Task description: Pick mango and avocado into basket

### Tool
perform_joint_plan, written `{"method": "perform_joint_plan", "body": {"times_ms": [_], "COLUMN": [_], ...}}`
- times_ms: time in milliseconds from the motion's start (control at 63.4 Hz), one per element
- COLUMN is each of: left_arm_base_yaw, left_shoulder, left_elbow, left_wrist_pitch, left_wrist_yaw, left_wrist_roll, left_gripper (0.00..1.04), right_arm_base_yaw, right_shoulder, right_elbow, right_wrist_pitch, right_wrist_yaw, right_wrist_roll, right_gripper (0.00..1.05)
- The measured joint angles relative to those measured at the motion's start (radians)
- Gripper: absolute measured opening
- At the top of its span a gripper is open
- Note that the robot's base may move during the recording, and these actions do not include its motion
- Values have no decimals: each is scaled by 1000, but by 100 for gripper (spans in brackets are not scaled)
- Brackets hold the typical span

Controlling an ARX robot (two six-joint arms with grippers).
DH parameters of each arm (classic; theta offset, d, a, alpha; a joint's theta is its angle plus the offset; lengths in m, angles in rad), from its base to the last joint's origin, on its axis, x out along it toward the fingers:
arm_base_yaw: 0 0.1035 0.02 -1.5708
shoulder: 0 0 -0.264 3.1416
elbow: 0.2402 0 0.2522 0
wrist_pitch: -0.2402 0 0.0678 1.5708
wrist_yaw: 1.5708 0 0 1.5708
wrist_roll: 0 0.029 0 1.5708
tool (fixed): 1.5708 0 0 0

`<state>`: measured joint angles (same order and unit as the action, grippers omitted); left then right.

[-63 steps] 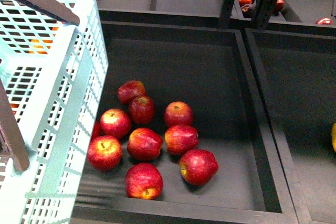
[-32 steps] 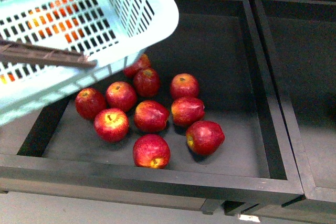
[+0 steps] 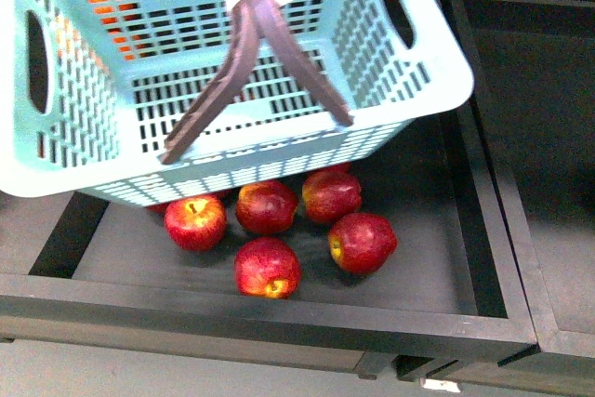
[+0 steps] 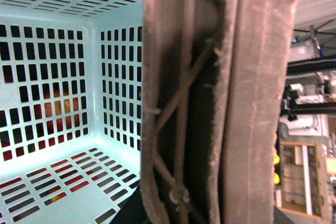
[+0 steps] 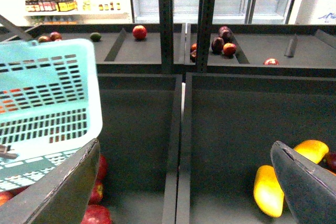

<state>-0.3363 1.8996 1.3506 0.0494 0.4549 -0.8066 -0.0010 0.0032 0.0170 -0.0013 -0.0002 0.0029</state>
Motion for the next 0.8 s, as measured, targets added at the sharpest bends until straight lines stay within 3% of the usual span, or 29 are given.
{"method": "perform_joint_plan", "body": {"times_ms": [236,757,804], "left_arm_base_yaw": [-101,-129,-129], "left_shoulder": [-15,-108,-108], "left_elbow": [43,-20,-20], "left_wrist_pitch": [-59,-82,-82], "left_wrist_yaw": [24,68,68], "left_wrist_roll": [-89,-68,-68], "left_gripper": [14,14,14], "right_arm_base_yaw": [0,0,4], "right_shoulder": [0,0,51], "right_elbow": [0,0,39], "right_wrist_pitch": [0,0,-104], "right_wrist_yaw": [0,0,47], "right_wrist_roll": [0,0,52], "right_gripper": [96,96,96]}}
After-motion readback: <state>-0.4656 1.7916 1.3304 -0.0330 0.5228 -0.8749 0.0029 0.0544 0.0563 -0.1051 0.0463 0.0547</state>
